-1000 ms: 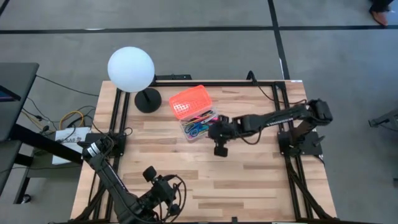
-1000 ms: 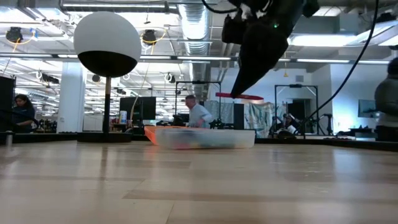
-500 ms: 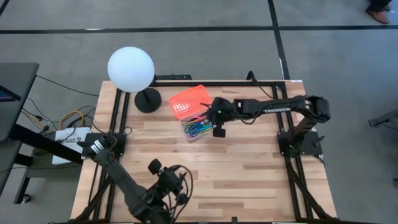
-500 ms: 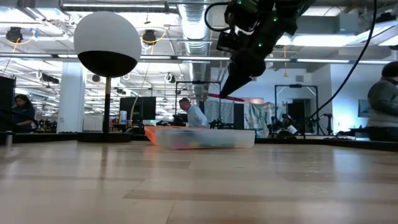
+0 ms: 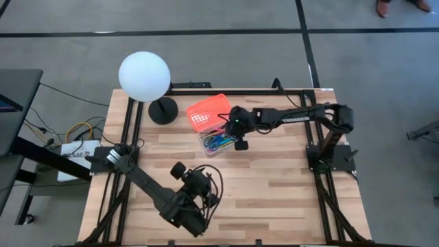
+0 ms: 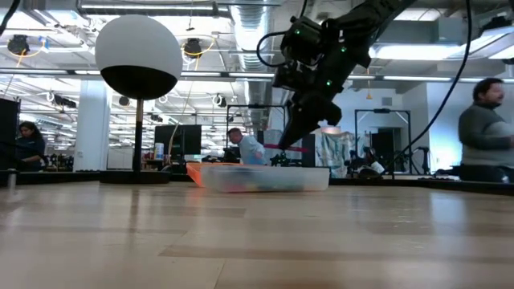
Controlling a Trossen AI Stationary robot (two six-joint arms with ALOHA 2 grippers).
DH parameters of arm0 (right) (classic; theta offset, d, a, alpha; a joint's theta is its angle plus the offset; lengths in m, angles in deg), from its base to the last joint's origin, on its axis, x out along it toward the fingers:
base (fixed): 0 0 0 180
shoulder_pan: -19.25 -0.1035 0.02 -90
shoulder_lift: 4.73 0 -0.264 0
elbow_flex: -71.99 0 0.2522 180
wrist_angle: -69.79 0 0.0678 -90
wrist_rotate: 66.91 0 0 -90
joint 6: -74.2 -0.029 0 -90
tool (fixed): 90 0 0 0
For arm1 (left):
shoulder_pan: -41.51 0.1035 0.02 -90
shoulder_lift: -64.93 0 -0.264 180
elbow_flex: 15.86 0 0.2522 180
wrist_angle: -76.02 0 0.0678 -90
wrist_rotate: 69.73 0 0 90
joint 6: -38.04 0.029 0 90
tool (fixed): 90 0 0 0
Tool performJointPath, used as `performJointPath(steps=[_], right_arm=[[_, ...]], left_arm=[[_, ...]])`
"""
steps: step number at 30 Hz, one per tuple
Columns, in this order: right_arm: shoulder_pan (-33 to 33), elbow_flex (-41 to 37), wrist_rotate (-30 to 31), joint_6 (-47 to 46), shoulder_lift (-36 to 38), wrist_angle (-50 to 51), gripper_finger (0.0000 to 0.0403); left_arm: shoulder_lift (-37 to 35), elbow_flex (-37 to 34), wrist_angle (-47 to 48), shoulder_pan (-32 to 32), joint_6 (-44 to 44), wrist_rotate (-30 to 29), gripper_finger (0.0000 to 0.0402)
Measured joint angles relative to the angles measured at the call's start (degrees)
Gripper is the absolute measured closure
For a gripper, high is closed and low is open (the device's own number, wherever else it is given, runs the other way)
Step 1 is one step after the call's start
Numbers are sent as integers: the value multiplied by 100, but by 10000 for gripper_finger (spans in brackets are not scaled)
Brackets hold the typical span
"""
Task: Pick & place school supplies into a supply box
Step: Put the red crayon into the supply box, then move the supply box from top to center of the table
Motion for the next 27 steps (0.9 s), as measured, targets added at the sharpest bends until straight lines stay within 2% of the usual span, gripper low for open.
performJointPath(steps=[11, 23, 27], right_arm=[[136, -2, -86, 12, -10, -67, 386], [238, -2, -122, -46, -4, 49, 250], [187, 8, 119, -269, -107, -142, 227]], left_arm=[[0, 0, -5, 143, -30, 72, 265], [0, 0, -64, 309, -107, 74, 265], [0, 0, -161, 309, -110, 85, 265]])
